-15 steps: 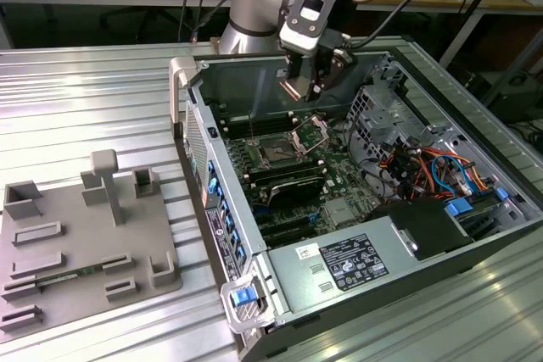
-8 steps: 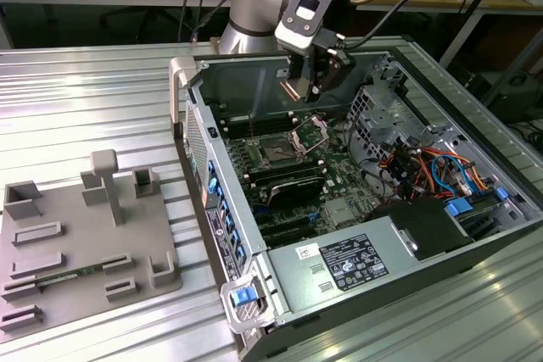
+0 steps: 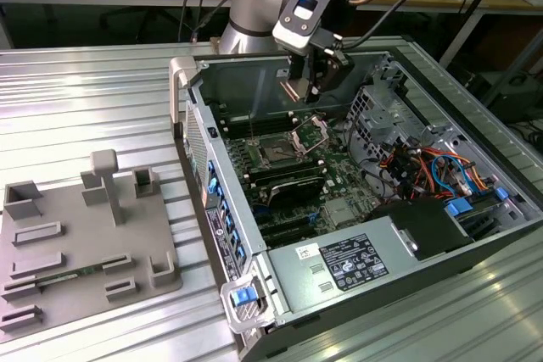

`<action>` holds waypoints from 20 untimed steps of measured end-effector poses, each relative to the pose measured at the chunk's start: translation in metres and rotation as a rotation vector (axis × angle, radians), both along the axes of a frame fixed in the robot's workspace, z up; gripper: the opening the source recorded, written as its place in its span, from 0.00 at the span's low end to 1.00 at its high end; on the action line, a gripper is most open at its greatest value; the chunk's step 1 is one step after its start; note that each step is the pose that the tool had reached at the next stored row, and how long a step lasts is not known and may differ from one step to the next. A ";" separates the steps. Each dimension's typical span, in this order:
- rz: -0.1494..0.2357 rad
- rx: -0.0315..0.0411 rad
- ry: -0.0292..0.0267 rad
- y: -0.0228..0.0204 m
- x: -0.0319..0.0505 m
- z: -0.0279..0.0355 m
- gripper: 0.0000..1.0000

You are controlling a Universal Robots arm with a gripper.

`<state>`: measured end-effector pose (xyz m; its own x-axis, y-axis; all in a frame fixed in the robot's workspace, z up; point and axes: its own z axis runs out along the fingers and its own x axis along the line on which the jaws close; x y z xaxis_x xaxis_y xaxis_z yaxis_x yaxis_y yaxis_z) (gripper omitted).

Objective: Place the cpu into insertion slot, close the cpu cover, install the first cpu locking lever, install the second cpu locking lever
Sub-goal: 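Place the cpu into insertion slot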

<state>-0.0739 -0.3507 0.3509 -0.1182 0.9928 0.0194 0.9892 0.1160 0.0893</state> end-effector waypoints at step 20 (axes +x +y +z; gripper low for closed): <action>-0.087 -0.0006 0.0622 -0.0003 0.0000 -0.0200 0.55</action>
